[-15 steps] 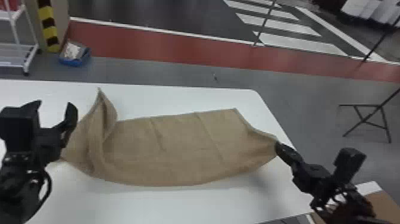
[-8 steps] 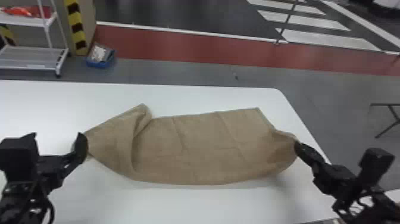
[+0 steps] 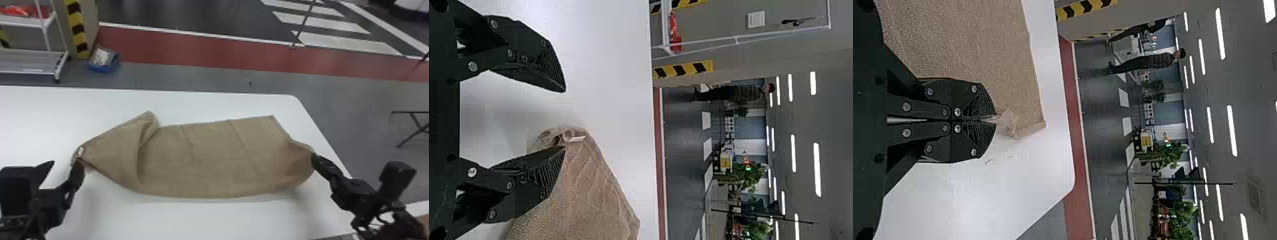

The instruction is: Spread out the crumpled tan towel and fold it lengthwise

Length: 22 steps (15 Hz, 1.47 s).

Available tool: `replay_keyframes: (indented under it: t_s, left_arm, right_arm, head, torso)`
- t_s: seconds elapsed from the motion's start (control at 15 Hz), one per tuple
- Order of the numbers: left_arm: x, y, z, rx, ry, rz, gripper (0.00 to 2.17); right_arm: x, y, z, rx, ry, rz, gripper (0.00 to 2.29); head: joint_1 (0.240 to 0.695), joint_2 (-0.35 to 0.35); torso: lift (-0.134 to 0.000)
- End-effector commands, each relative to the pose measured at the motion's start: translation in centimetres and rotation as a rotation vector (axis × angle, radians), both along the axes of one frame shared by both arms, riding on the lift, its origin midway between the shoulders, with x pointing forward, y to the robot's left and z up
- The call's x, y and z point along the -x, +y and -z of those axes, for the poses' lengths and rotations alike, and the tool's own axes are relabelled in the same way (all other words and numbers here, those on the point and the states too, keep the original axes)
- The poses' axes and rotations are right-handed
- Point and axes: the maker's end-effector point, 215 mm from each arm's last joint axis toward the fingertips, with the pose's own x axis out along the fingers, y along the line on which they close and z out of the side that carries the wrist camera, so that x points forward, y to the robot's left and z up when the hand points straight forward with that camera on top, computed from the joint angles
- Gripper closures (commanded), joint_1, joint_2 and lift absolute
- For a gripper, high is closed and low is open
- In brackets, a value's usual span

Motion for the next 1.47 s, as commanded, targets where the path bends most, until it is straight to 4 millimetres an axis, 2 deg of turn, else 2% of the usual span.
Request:
replay_keyframes:
  t_s: [0.0,0.27,0.4,0.47,0.6,0.67,0.8,0.93,1.0,1.13,1.27,1.4]
  left_arm:
    - [-0.1,-0.2,0.2,0.009,0.005,0.004,0.64]
    - [-0.3,-0.8,0.3,0.014,0.008,0.015,0.64]
    - [-0.1,-1.1,1.2,0.004,0.047,0.022,0.64]
    - [-0.1,-1.1,1.2,-0.004,0.045,0.023,0.73]
    - [-0.1,-1.0,1.0,-0.008,0.036,0.012,1.49]
    - [0.0,-1.2,0.8,-0.010,0.036,0.030,1.71]
    - [0.2,-1.3,0.0,-0.004,0.022,0.034,1.72]
    - [0.4,-1.3,-1.9,0.010,-0.010,0.041,1.80]
    - [0.8,-0.6,-3.1,0.017,-0.028,0.033,1.80]
    - [1.3,1.0,-7.0,0.045,-0.084,0.018,1.80]
    - [1.5,4.6,-9.7,0.077,-0.088,-0.022,1.80]
    - [2.0,8.3,-11.5,0.052,-0.069,-0.063,1.80]
  right_arm:
    - [0.0,0.0,0.1,-0.001,0.000,0.000,1.42]
    - [0.0,-0.1,0.2,-0.004,0.002,0.002,1.42]
    - [-0.1,-0.1,0.1,-0.003,-0.003,0.003,1.42]
    - [-0.1,-0.1,0.2,-0.003,-0.001,0.003,1.42]
    - [-0.1,-0.2,0.2,-0.001,-0.007,0.005,1.42]
    - [-0.1,-0.3,0.2,-0.002,-0.008,0.007,1.42]
    - [-0.2,-0.3,0.1,-0.002,-0.010,0.007,1.42]
    - [-0.2,-0.4,0.0,0.000,-0.012,0.008,1.42]
    - [-0.3,-0.6,-0.4,0.003,-0.019,0.009,1.42]
    - [-0.4,-1.1,-1.1,0.022,-0.025,0.008,1.42]
    - [-0.7,-2.2,-2.7,0.060,-0.053,0.008,1.42]
    - [-0.7,-4.0,-5.0,0.109,-0.077,0.018,1.42]
  head:
    - [0.695,-0.267]
    - [0.695,-0.269]
    - [0.695,-0.274]
    - [0.695,-0.276]
    - [0.695,-0.280]
    - [0.695,-0.280]
    - [0.695,-0.283]
    - [0.695,-0.287]
    - [0.695,-0.287]
    - [0.695,-0.288]
    - [0.695,-0.275]
    - [0.695,-0.255]
  torso:
    - [-0.124]
    - [-0.124]
    - [-0.124]
    - [-0.124]
    - [-0.124]
    - [-0.124]
    - [-0.124]
    - [-0.124]
    - [-0.124]
    - [-0.124]
    - [-0.124]
    - [-0.124]
